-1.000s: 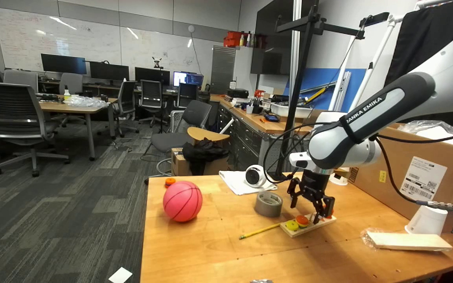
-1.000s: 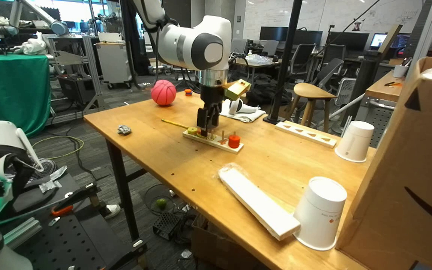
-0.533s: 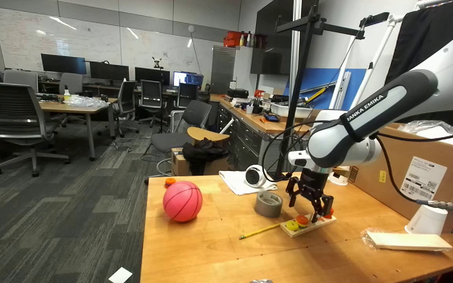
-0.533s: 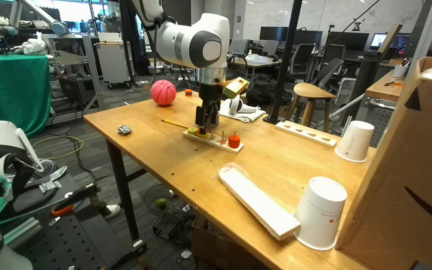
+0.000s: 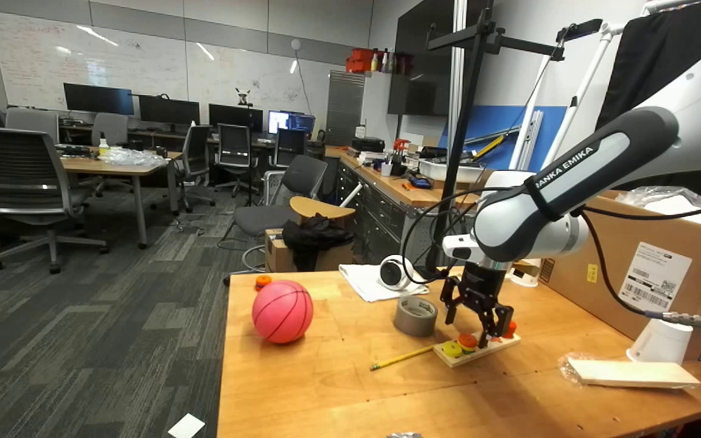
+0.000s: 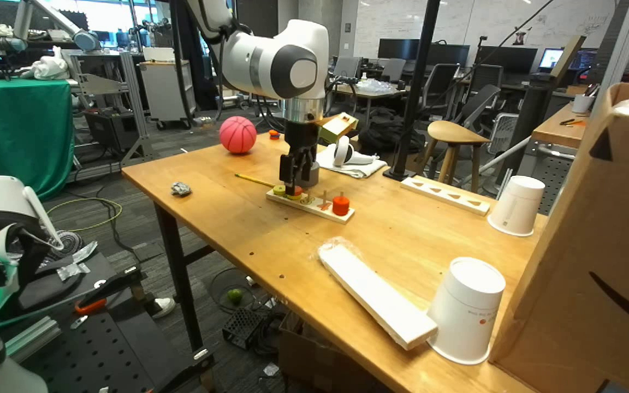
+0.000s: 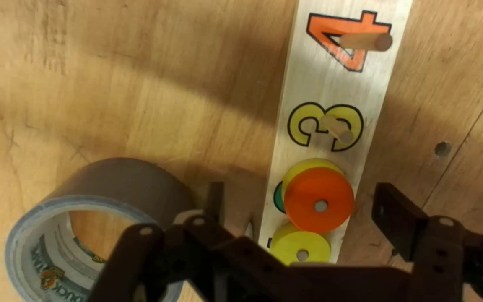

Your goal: Move the right and middle blocks blocks to the first right position, respectively

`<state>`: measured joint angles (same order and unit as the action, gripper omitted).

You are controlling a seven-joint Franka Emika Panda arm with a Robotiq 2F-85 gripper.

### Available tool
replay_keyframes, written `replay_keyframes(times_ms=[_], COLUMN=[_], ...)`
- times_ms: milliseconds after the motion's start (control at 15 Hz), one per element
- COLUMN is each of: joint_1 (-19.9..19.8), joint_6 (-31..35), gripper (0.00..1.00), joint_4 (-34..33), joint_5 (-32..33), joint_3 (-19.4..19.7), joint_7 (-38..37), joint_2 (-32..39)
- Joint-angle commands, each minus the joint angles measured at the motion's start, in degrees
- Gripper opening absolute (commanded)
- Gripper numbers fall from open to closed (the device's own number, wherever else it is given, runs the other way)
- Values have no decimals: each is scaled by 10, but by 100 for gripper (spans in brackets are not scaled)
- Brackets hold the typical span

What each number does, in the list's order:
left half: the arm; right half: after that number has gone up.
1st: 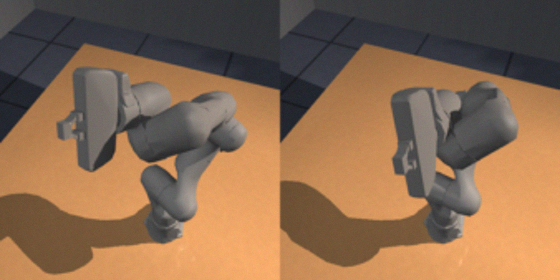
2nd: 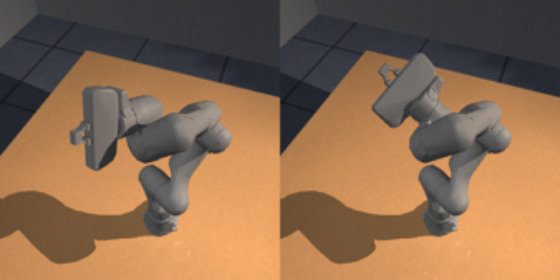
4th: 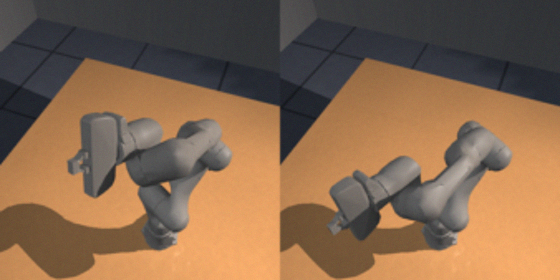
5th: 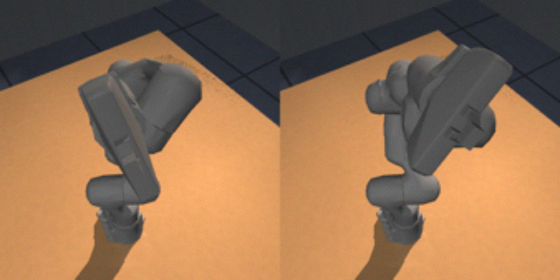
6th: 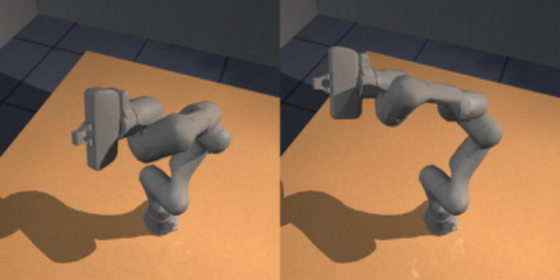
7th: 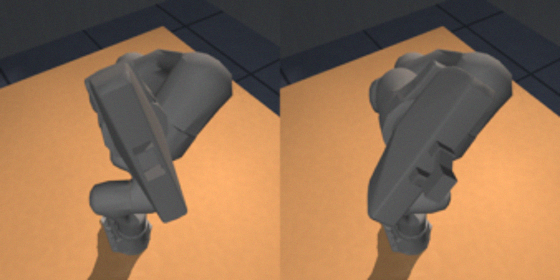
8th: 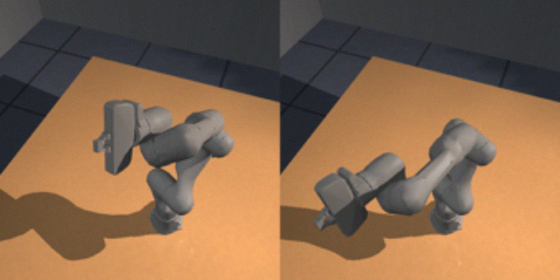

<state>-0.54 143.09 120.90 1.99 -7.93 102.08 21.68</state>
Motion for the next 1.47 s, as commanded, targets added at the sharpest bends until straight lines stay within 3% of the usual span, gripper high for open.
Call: replay_keyframes(times_ms=[0, 333, 1400], joint_1=[2, 2, -1], joint_6=[-5, -5, -7], gripper=[59, 19, 22], joint_4=[9, 8, 3], joint_5=[12, 12, 40], joint_3=[1, 1, 19], joint_7=[-16, -18, -27], joint_2=[-17, -15, -58])
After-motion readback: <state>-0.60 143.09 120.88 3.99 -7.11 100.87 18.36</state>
